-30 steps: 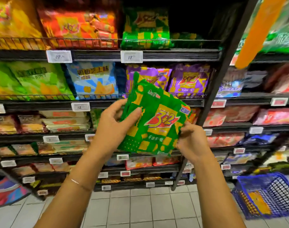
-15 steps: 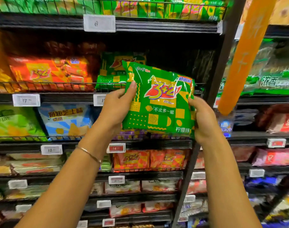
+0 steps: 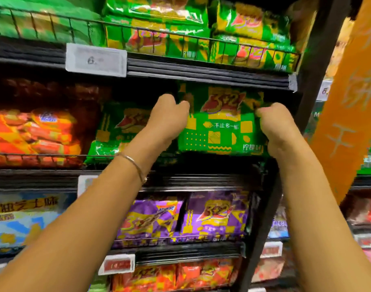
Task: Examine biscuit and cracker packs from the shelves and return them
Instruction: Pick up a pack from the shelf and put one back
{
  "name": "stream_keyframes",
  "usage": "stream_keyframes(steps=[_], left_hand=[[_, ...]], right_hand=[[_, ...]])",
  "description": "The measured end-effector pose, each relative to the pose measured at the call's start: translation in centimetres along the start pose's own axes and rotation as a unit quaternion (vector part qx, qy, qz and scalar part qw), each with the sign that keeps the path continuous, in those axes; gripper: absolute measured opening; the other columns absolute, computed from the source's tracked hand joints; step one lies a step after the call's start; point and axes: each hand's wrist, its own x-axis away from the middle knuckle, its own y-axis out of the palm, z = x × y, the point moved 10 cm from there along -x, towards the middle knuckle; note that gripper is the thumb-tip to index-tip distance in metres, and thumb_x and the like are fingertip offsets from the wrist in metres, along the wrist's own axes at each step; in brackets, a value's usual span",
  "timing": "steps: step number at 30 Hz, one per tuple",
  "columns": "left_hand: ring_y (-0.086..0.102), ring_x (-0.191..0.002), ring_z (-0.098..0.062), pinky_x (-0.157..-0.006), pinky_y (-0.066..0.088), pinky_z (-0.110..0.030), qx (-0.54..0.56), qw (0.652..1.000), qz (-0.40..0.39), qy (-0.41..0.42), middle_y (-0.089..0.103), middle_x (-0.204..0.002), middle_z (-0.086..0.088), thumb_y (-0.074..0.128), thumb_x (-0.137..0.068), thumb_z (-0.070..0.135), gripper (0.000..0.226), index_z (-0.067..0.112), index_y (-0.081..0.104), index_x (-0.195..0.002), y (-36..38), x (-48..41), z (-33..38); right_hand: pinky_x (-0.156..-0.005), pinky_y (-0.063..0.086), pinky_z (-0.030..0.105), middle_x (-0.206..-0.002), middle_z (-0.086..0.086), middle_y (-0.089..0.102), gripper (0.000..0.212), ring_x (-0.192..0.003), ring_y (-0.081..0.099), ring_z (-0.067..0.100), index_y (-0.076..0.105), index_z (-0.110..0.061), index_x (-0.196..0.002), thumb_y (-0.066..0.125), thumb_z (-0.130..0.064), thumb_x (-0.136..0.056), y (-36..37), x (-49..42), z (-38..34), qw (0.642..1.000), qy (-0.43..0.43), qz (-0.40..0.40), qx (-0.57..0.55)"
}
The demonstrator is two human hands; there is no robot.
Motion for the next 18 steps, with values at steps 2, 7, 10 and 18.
stream_keyframes(steps=[2,7,10,18], left_hand=[[0.048,-0.078,-0.026,-0.064,0.032,-0.033,-0.018,1.000,-0.003,0.010,0.050,-0.084,-0.005,0.053,-0.104,0.023,0.016,0.010,0.052,-0.095,1.3,-0.8,0.4],[0.057,-0.123,-0.045,-0.094,0.042,-0.041,-0.220,0.975,-0.033,0.012,0.058,-0.139,-0.025,0.049,-0.104,0.036,0.040,0.013,0.054,-0.137,2.8,-1.3,-0.8],[0.047,-0.135,-0.043,-0.108,0.037,-0.045,-0.313,0.949,-0.027,0.008,0.052,-0.148,-0.020,0.049,-0.103,0.044,0.042,0.015,0.059,-0.132,3.0,-0.8,-1.8],[0.046,-0.136,-0.042,-0.107,0.040,-0.049,-0.398,0.916,0.005,0.056,0.047,-0.153,-0.014,0.042,-0.104,0.058,0.054,0.021,0.049,-0.143,3.0,-0.2,-2.0]], right_hand=[[-0.067,0.037,0.034,-0.086,0.005,0.048,0.014,-0.076,0.047,0.021,0.049,-0.015,-0.110,0.050,-0.011,-0.096,-0.5,-1.0,0.4,0.999,0.008,0.041,-0.027],[-0.064,0.035,0.032,-0.080,0.002,0.047,0.014,-0.072,0.044,0.020,0.052,-0.013,-0.100,0.045,-0.004,-0.091,0.0,-1.0,2.5,0.993,0.024,0.077,-0.080],[-0.065,0.036,0.031,-0.085,0.004,0.050,0.014,-0.076,0.046,0.021,0.053,-0.009,-0.102,0.043,-0.004,-0.093,1.2,-0.6,5.2,0.996,0.057,0.038,-0.061],[-0.075,0.055,0.041,-0.105,0.011,0.062,0.024,-0.090,0.062,0.033,0.053,-0.012,-0.109,0.043,-0.021,-0.090,3.3,-0.7,5.3,0.986,-0.021,-0.093,0.136]])
